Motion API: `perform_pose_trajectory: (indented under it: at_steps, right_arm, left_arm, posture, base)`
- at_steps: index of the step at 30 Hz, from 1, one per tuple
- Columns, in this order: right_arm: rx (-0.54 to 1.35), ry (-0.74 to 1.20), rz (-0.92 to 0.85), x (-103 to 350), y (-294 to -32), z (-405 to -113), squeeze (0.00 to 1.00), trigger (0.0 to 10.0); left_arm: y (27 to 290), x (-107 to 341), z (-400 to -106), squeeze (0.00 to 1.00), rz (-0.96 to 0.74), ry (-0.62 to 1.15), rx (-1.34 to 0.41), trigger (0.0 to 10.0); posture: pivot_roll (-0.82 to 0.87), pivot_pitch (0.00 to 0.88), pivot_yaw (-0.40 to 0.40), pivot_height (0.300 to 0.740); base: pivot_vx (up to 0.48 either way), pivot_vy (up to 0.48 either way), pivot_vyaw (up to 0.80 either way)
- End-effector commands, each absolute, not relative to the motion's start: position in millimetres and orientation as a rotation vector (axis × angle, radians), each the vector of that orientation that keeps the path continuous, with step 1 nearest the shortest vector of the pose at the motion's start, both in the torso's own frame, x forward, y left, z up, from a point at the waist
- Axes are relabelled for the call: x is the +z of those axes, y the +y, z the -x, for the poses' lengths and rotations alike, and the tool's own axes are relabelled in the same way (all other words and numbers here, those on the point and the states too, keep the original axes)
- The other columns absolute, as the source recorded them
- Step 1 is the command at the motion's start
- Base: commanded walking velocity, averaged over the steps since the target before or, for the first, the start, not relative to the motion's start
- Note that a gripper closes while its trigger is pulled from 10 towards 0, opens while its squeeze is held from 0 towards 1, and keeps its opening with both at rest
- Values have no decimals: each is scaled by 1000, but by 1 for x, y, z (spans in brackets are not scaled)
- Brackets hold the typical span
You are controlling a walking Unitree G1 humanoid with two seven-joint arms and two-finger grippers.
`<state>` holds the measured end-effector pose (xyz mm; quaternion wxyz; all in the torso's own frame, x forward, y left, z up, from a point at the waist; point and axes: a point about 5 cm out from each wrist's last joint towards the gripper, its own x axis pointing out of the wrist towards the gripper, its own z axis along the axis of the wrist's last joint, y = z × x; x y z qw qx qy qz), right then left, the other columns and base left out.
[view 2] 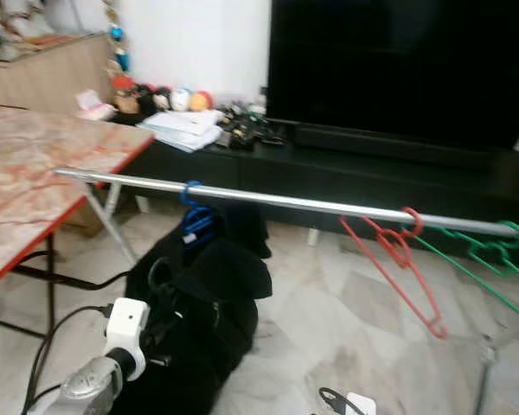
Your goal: Hang hanger
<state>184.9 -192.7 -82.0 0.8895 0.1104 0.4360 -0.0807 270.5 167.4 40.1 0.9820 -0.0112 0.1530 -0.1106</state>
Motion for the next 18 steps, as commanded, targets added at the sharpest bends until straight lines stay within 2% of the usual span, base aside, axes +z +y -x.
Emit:
perform_pose_trajectory:
  at_steps: [1,16,18]
  right_arm:
    - [-204,916,-236,-84,-201,-178,0,10000]
    - [-171,939,-223,-85,-203,-175,0,10000]
    - [-184,938,-234,-86,-211,-171,0,10000]
  left_arm:
    - [165,46,-274,0,12,278,-226,10000]
    - [169,52,-279,0,3,265,-190,10000]
    - [172,51,-279,0,-19,272,-150,10000]
  posture:
    - [19,0,21,740]
    - [29,0,11,740]
    - [28,0,9,740]
  base:
    - [0,-472,0]
    - [0,-473,0]
    - [0,-152,0]
